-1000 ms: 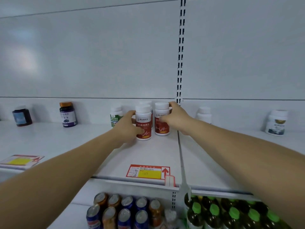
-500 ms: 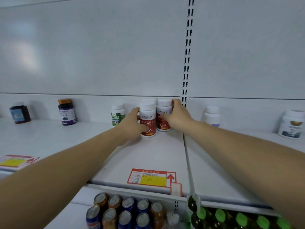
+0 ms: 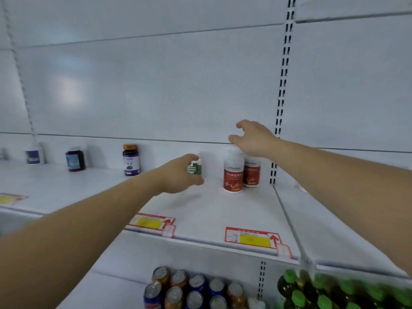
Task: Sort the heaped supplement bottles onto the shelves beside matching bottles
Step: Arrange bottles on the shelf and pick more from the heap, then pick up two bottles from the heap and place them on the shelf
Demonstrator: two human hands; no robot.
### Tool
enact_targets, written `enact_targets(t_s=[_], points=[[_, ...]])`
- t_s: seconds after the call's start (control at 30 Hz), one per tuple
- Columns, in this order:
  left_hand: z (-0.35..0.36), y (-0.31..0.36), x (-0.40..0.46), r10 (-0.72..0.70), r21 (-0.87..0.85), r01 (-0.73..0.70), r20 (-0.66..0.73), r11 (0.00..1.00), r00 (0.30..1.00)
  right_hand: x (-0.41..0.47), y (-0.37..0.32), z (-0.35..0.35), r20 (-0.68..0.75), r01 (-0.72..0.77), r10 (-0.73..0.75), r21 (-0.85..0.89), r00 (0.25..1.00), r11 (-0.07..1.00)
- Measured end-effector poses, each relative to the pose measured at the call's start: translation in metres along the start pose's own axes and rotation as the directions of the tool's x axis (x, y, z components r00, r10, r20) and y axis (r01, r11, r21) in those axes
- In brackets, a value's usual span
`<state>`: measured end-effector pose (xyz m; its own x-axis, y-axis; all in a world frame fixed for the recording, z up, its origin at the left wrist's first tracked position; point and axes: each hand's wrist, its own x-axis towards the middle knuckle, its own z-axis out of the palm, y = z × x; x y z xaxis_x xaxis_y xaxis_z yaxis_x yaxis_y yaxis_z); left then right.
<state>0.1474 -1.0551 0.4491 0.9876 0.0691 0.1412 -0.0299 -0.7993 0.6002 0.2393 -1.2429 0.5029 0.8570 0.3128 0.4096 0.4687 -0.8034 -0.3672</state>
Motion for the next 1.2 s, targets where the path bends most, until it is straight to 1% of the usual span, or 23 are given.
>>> enact_targets(t_s=[0.1,0.2,0.3,0.4,0.5,0.57,0.63,0.7,0.77,0.9,1.03,1.1,1.2], points=[[-0.042,-0.034,-0.048,-0.005,0.186,0.01,-0.027,0.983,1.0,-0.012,-0.071,0.022,0.096,0.117,-0.113,-0.044,0.989,0.992],[-0.089,-0.086,-0.107,-0.057,0.279,0.074,-0.066,0.957,0.996,-0.029,-0.158,0.065,0.18,0.241,-0.233,-0.025,0.956,0.97],[-0.133,-0.151,-0.172,-0.126,0.346,0.155,-0.105,0.925,0.987,-0.049,-0.256,0.115,0.245,0.372,-0.362,0.002,0.9,0.928],[-0.174,-0.216,-0.244,-0.232,0.387,0.278,-0.162,0.879,0.959,-0.077,-0.359,0.165,0.289,0.495,-0.492,0.068,0.821,0.866],[-0.205,-0.278,-0.311,-0.332,0.435,0.386,-0.198,0.813,0.922,-0.111,-0.452,0.211,0.338,0.588,-0.607,0.17,0.719,0.791],[-0.22,-0.319,-0.345,-0.402,0.439,0.451,-0.206,0.777,0.892,-0.133,-0.503,0.244,0.362,0.627,-0.668,0.241,0.65,0.741],[-0.23,-0.358,-0.37,-0.474,0.435,0.512,-0.202,0.741,0.857,-0.149,-0.542,0.283,0.403,0.64,-0.698,0.291,0.592,0.711],[-0.237,-0.398,-0.386,-0.52,0.424,0.552,-0.2,0.718,0.83,-0.155,-0.57,0.325,0.453,0.646,-0.701,0.301,0.55,0.701],[-0.243,-0.436,-0.393,-0.552,0.422,0.575,-0.19,0.701,0.812,-0.152,-0.587,0.369,0.499,0.639,-0.681,0.288,0.535,0.713],[-0.255,-0.519,-0.378,-0.603,0.42,0.602,-0.151,0.678,0.784,-0.118,-0.605,0.459,0.573,0.566,-0.601,0.269,0.557,0.78],[-0.267,-0.604,-0.342,-0.619,0.422,0.605,-0.122,0.675,0.776,-0.074,-0.618,0.545,0.633,0.49,-0.521,0.245,0.573,0.837],[-0.274,-0.645,-0.324,-0.642,0.393,0.617,-0.081,0.682,0.762,-0.054,-0.619,0.581,0.67,0.434,-0.453,0.212,0.588,0.876],[-0.286,-0.7,-0.299,-0.662,0.352,0.622,-0.012,0.699,0.75,-0.03,-0.619,0.624,0.712,0.327,-0.376,0.214,0.593,0.921]])
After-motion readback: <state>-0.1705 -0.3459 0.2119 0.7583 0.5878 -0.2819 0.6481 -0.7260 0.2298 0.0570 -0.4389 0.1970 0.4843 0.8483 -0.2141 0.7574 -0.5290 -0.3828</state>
